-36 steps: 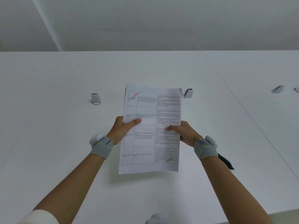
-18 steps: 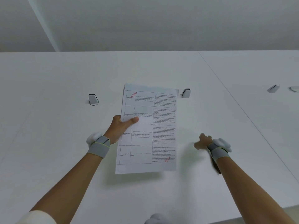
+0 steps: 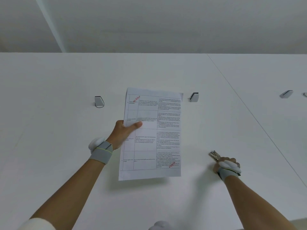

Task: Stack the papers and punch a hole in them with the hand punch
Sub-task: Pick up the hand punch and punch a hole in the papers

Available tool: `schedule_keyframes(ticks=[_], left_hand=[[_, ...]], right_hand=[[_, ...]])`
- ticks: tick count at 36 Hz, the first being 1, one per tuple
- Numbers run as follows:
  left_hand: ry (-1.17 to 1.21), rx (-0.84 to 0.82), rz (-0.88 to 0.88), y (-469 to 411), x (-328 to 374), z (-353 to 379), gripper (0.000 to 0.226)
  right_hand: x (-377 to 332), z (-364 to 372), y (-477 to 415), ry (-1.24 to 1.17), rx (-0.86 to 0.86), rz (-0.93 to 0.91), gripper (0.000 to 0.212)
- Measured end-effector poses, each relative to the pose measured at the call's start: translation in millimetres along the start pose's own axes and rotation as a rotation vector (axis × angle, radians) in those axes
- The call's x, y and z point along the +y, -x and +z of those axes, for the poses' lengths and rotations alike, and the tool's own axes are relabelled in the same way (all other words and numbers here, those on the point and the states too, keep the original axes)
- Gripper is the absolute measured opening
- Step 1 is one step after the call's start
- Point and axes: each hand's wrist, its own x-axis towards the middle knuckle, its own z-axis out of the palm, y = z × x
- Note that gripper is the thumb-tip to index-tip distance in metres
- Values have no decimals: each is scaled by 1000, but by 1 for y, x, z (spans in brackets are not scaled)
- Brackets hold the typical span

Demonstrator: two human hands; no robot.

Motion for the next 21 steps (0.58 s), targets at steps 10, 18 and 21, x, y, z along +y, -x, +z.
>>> schedule_keyframes(ticks=[10, 18, 21], left_hand=[[-3, 6, 9, 1, 2, -5, 22], [-72, -32, 11, -7, 11, -14, 29], [-121, -69, 16, -12, 19, -22, 37]], right_hand=[[-24, 9, 1, 109, 38, -256, 34], [-72, -6, 21, -516, -137, -467, 13], [-82, -20, 26, -798, -299, -463, 12]])
